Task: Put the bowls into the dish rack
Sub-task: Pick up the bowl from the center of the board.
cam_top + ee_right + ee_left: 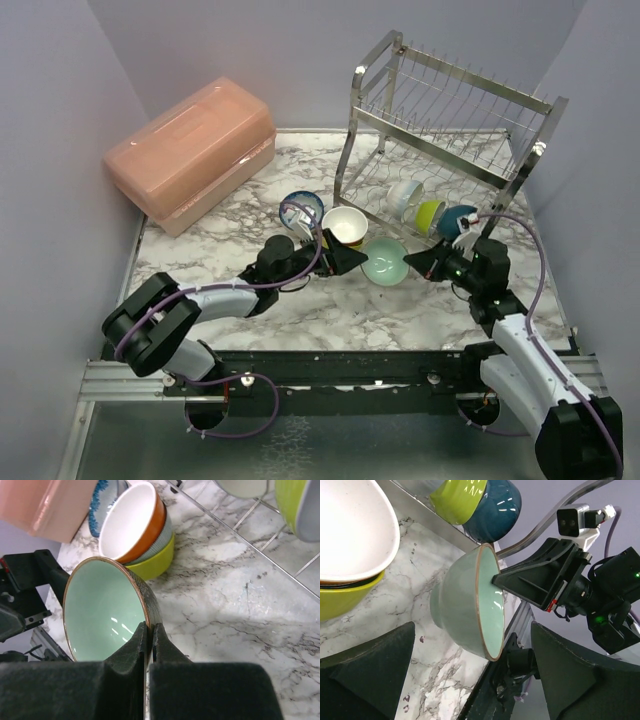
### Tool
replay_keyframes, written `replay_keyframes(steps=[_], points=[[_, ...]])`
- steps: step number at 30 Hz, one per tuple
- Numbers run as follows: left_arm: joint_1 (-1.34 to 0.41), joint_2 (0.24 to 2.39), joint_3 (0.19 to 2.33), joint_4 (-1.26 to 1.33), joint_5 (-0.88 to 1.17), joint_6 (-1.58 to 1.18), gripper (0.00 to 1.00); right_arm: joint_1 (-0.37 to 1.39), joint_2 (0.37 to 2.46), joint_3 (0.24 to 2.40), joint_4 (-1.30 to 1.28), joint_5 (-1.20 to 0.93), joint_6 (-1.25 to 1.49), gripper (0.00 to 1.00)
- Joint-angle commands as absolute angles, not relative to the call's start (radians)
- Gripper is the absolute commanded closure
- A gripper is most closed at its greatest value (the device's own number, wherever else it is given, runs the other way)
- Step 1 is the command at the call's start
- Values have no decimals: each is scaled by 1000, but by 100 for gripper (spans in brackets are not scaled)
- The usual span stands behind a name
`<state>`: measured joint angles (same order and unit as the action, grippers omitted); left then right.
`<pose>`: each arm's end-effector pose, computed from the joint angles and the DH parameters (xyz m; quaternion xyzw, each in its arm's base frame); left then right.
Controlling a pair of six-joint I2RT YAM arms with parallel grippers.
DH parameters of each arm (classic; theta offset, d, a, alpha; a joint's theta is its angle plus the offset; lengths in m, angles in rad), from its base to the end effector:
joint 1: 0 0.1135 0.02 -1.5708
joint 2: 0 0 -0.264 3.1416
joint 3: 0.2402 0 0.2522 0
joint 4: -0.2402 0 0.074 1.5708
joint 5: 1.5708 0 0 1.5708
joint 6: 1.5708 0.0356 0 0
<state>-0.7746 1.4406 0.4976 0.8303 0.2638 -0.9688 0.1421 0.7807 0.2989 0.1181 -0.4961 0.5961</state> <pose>0.1978 -0.2066 0.2001 0.0155 0.7443 -0.5686 0.3499 0.1716 0.0417 0.2015 0.0439 0.8090 0.3870 0.4402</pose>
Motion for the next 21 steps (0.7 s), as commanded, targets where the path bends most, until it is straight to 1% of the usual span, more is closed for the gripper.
replay_keyframes(steps=[1, 11, 16, 21], points=[[-778, 1380, 474, 877, 291, -955, 1, 138, 722, 367, 203, -564, 641, 100], [-776, 1314, 455, 878, 278, -951, 1, 137, 633, 388, 214, -565, 676, 100], [-782, 1318, 496, 883, 357, -930, 1, 137, 617, 395, 238, -578, 713, 100], [-803, 1323, 534, 891, 392, -908, 1, 137, 629, 419, 255, -611, 731, 100]])
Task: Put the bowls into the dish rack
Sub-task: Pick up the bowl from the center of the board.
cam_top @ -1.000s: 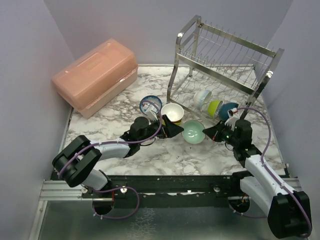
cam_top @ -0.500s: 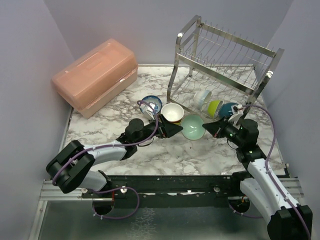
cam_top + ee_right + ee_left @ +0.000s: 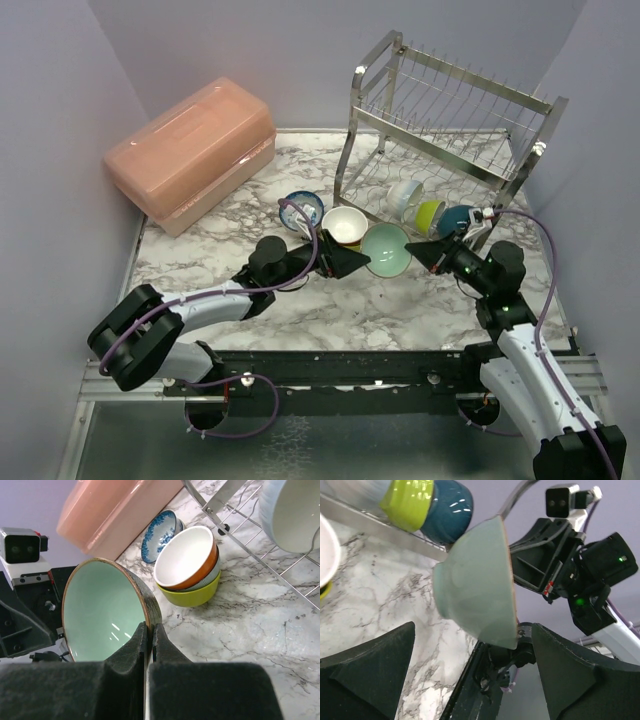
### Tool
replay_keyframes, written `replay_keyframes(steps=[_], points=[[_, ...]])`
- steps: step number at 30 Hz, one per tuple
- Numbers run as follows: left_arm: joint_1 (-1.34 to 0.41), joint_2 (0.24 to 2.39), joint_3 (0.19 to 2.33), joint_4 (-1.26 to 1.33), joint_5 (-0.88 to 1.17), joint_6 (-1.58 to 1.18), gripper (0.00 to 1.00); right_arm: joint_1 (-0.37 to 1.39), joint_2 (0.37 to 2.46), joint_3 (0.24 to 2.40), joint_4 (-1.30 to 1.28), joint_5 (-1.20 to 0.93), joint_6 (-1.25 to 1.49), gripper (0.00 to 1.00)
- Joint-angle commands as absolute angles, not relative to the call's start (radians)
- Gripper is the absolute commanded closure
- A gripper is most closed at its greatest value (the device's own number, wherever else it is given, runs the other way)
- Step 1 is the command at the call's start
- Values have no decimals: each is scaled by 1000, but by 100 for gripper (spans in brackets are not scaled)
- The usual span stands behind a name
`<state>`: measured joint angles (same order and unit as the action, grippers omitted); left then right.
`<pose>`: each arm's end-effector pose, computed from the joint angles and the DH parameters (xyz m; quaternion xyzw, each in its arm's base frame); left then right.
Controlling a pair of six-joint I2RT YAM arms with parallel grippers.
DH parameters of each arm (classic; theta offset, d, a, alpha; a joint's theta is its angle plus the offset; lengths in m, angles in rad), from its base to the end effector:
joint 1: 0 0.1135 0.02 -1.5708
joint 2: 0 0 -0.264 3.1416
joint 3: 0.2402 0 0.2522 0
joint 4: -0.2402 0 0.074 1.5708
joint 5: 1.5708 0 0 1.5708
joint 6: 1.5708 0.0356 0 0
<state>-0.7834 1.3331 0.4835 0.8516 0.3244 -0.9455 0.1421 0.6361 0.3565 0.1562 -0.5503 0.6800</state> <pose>0.1850 -0.2003 0.2259 0.0575 0.7041 -0.6054 0.3666 0.1589 0.0415 0.2476 0.0182 0.7430 0.4413 0.5028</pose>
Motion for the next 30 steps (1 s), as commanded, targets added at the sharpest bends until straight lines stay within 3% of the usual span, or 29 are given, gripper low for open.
replay_keyframes(steps=[1, 24, 28, 30], points=[[-804, 1322, 540, 891, 393, -905, 1, 138, 628, 424, 253, -615, 732, 100], [-858, 1419, 621, 1013, 395, -975, 8, 137, 592, 450, 233, -610, 754, 100], [-858, 1427, 619, 1039, 407, -993, 15, 138, 591, 453, 227, -607, 751, 100], [-858, 1431, 614, 1056, 410, -999, 29, 137, 590, 453, 226, -604, 747, 100]])
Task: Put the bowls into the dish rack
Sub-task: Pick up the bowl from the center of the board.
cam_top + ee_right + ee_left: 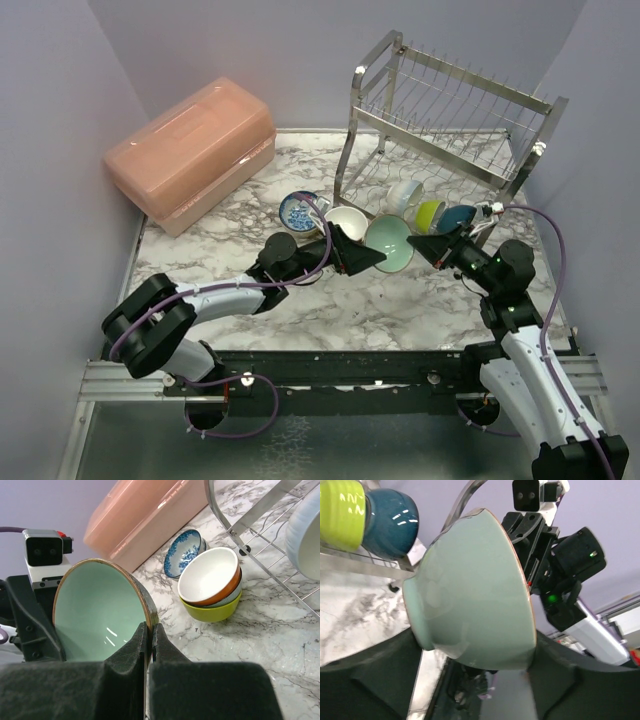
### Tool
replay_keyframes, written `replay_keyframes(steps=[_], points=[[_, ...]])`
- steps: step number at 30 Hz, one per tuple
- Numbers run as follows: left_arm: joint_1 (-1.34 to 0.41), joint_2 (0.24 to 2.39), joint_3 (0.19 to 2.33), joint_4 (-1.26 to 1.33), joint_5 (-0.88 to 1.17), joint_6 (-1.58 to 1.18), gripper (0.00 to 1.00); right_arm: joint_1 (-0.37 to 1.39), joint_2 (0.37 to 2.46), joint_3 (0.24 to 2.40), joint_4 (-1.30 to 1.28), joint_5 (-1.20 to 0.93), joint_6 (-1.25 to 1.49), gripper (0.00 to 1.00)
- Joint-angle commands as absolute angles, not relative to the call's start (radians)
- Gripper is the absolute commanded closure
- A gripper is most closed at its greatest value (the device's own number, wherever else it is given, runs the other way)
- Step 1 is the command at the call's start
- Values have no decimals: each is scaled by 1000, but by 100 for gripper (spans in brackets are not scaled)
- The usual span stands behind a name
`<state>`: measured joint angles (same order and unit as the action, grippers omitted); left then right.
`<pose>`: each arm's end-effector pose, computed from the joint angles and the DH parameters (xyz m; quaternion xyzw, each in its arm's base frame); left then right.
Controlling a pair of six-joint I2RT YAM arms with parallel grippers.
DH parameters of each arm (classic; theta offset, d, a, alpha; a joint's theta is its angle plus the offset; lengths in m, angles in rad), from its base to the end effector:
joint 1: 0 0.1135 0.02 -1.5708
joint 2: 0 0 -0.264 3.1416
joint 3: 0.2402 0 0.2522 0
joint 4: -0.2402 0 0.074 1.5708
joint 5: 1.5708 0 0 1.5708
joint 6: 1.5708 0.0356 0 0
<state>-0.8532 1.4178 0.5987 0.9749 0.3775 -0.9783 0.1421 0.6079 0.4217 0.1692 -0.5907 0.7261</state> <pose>0.1852 -0.2321 0.2531 0.1024 0.6461 -0.6663 0.3581 0.1543 0.0421 0.2761 0.0010 0.7121 0.4704 0.5212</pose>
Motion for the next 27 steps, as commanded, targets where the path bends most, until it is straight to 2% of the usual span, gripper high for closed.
replay_keyframes(steps=[1, 4, 9, 12, 15, 19, 21, 24, 27], points=[[-858, 1433, 612, 1061, 411, -1001, 33, 137, 591, 453, 224, -599, 746, 100], [-859, 1439, 607, 1070, 410, -1009, 46, 137, 596, 452, 214, -586, 742, 100], [-858, 1441, 597, 1077, 404, -1006, 75, 137, 592, 449, 187, -573, 732, 99], [-858, 1440, 590, 1076, 398, -998, 99, 137, 590, 457, 156, -557, 720, 89], [-858, 1433, 575, 1076, 387, -981, 100, 138, 591, 463, 132, -550, 704, 75], [-854, 1421, 549, 1076, 358, -964, 100, 138, 591, 468, 99, -538, 690, 41], [-849, 1417, 534, 1077, 348, -959, 100, 138, 591, 468, 83, -530, 680, 30], [-839, 1409, 512, 1076, 337, -960, 100, 137, 589, 457, 73, -517, 673, 20], [-832, 1397, 492, 1076, 328, -959, 100, 137, 588, 452, 57, -510, 664, 15]])
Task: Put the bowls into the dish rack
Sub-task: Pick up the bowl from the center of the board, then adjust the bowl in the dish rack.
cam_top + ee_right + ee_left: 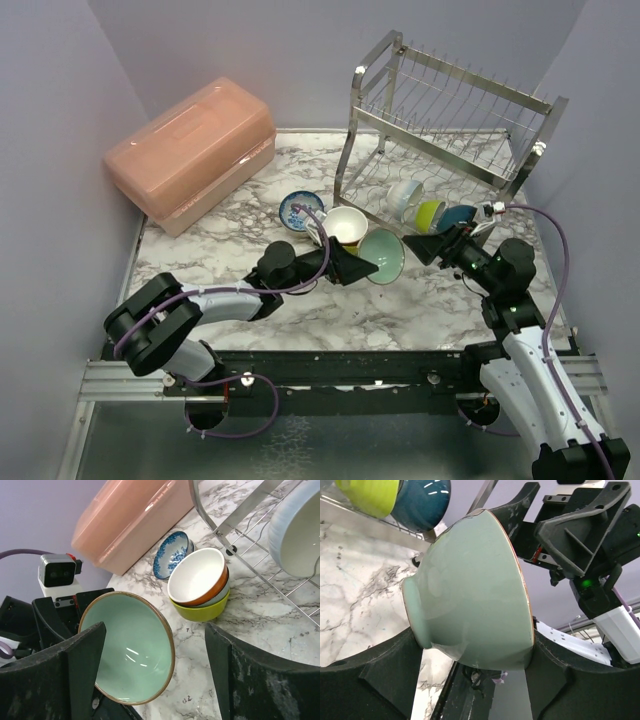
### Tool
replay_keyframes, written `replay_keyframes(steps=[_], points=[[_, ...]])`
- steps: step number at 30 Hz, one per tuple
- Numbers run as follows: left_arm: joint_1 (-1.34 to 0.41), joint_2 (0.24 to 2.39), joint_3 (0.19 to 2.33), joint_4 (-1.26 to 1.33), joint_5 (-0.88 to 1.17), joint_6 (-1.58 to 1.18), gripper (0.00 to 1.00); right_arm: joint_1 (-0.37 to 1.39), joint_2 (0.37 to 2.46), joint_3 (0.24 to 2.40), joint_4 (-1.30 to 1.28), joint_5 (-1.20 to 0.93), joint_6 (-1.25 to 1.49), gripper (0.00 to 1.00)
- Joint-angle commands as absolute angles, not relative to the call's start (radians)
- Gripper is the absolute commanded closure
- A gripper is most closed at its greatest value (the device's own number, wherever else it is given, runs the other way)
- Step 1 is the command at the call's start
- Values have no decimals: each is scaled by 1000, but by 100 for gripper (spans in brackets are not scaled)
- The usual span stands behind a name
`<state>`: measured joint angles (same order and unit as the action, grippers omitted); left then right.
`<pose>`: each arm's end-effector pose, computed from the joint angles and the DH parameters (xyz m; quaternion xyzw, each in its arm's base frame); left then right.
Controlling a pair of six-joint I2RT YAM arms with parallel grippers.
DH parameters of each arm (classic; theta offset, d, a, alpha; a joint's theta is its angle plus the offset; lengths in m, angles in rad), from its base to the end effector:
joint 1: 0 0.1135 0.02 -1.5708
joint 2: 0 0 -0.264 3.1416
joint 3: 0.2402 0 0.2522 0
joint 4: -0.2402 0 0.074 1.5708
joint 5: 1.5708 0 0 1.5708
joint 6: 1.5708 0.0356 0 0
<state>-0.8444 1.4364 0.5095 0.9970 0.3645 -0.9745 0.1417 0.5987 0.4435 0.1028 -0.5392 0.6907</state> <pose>0.1809 -0.2227 0.2227 0.0887 0.6778 -0.6436 0.3443 0.1535 0.0404 0.2782 0.0131 0.7227 0.4449 0.5287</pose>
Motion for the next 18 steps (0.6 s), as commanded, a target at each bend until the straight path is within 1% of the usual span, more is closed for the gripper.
replay_keyframes(steps=[1, 5, 7, 13, 18], points=[[-828, 1391, 483, 1076, 323, -956, 100, 138, 587, 448, 55, -509, 662, 13], [-811, 1365, 443, 1075, 292, -954, 100, 137, 585, 433, 33, -488, 657, 3], [-796, 1349, 427, 1071, 287, -952, 100, 137, 584, 428, 17, -486, 649, 0], [-760, 1286, 392, 1025, 266, -921, 100, 137, 581, 394, 2, -478, 640, 0], [-740, 1224, 389, 932, 213, -860, 100, 138, 591, 375, -41, -481, 638, 0]])
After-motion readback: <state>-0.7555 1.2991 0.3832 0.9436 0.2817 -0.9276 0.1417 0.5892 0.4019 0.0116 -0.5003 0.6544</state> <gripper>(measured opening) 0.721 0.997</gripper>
